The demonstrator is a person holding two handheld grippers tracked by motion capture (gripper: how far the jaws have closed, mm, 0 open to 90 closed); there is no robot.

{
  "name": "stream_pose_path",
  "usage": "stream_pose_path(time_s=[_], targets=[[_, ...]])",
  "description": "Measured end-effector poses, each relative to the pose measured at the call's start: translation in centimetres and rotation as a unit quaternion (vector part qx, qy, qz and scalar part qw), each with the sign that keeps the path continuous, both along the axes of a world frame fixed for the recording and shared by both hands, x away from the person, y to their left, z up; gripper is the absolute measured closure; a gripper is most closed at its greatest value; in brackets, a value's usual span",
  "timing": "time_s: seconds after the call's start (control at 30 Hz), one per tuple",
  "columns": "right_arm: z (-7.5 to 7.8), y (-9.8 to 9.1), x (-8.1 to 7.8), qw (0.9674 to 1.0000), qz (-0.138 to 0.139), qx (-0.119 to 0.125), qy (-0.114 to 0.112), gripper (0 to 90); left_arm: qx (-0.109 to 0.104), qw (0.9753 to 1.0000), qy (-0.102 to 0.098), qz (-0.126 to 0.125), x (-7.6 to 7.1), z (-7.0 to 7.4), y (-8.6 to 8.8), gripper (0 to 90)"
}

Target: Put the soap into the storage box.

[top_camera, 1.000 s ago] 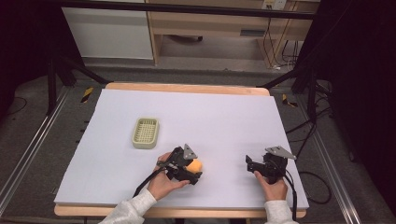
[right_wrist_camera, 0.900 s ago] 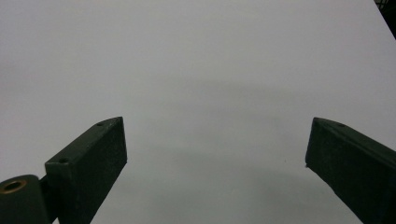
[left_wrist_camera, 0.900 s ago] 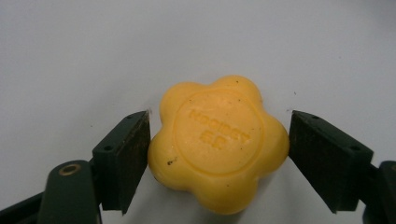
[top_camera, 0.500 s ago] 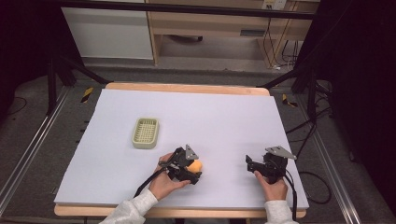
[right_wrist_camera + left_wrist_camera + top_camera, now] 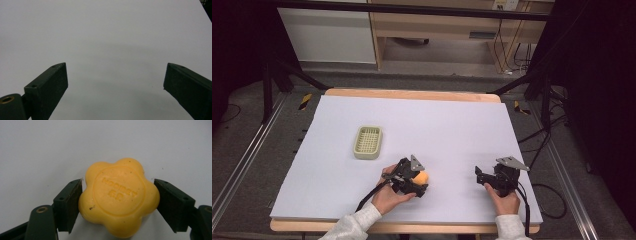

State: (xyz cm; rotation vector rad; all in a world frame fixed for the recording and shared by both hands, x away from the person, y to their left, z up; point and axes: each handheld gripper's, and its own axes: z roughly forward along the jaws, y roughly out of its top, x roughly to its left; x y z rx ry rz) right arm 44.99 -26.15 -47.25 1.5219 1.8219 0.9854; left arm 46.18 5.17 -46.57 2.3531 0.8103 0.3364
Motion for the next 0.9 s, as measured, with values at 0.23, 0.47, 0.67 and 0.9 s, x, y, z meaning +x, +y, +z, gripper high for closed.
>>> stream_pose_path(time_s=[0.23,0.47,0.67,0.9], targets=[[0.0,0.0,0.0,1.0000,0.001,0.000,0.000,5.9,0.000,1.0000,0.006,-0.002,0.0,0.1,0.2,24.9],[0.0,0.0,0.0,1.0000,0.003,-0.001,0.000,5.9,-0.005,1.0000,0.005,0.001,0.0,0.4,0.4,25.0],[0.0,0.0,-0.1,1.0000,0.003,-0.001,-0.001,5.9,-0.008,0.9999,0.002,0.007,0.0,0.9,1.0,25.1],[0.0,0.0,-0.1,1.0000,0.005,-0.001,0.000,5.9,-0.010,0.9999,-0.003,0.012,0.0,1.0,1.2,25.2]])
